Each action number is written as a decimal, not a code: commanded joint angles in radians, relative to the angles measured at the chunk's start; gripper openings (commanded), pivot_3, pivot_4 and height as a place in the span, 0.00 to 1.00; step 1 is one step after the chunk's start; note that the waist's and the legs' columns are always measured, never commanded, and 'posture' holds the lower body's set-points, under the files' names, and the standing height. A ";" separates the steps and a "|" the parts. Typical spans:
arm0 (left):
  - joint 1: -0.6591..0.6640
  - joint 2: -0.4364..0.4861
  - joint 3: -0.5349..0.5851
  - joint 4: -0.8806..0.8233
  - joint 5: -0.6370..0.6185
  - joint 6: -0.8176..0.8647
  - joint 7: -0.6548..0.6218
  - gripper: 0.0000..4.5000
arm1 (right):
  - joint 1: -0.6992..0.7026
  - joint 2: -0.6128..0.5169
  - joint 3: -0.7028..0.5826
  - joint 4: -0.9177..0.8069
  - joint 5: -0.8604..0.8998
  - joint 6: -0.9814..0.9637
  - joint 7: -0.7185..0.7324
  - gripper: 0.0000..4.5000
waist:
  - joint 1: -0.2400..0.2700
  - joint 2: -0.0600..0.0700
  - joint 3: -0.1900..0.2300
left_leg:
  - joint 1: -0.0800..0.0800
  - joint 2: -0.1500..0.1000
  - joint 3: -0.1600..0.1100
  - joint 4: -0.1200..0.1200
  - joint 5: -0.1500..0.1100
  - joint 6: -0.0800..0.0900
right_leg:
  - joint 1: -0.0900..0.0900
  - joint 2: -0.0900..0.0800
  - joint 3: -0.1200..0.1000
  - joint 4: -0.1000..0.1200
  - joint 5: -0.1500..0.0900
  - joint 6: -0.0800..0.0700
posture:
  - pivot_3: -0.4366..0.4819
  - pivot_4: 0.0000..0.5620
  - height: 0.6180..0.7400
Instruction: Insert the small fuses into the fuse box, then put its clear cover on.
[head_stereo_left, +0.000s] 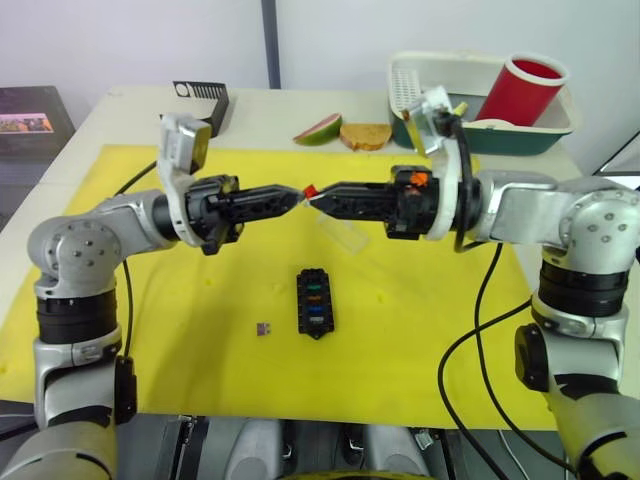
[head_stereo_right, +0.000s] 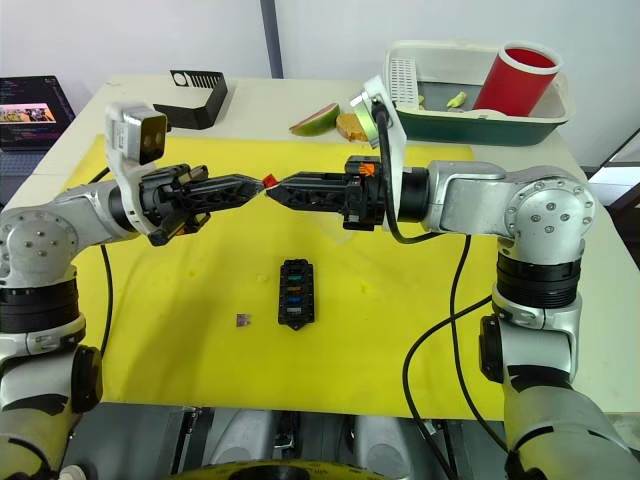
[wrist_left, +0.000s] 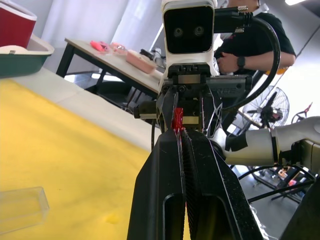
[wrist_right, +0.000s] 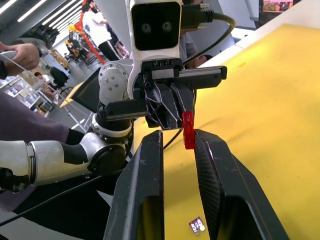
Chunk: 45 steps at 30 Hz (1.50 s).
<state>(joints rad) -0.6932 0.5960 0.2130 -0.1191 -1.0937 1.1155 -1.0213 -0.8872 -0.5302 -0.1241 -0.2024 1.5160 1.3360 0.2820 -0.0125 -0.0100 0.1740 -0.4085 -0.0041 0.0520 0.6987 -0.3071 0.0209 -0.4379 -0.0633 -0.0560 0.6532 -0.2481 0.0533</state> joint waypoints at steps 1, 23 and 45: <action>-0.007 0.013 0.010 -0.007 -0.009 -0.021 -0.003 0.00 | -0.014 -0.012 -0.005 -0.024 0.029 -0.028 0.010 0.21 | 0.000 0.000 0.000 | 0.000 0.000 0.000 0.000 0.000 0.000 | 0.000 0.000 0.000 0.000 0.000 0.000 | 0.48 0.27 1.00; 0.005 0.101 -0.084 -0.019 0.123 -0.097 -0.060 0.19 | -0.070 -0.112 0.107 -0.075 -0.124 -0.009 0.086 0.00 | 0.000 0.000 0.000 | 0.000 0.000 0.000 0.000 0.000 0.000 | 0.000 0.000 0.000 -0.001 0.000 0.000 | 0.48 0.27 1.00; 0.224 0.146 -0.428 0.097 0.774 -0.820 -0.244 1.00 | -0.131 -0.216 0.698 -0.096 -1.056 -0.437 0.726 0.00 | 0.002 0.000 0.000 | -0.001 0.000 0.000 -0.002 -0.001 0.001 | -0.001 -0.001 0.000 -0.003 0.000 0.000 | 0.48 0.27 1.00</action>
<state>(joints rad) -0.4681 0.7409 -0.2404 -0.0062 -0.3177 0.3105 -1.2658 -0.9944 -0.7527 0.5870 -0.2886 0.4861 0.9099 0.9921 -0.0107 -0.0096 0.1744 -0.4098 -0.0038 0.0516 0.6971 -0.3077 0.0220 -0.4394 -0.0641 -0.0561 0.6499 -0.2482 0.0530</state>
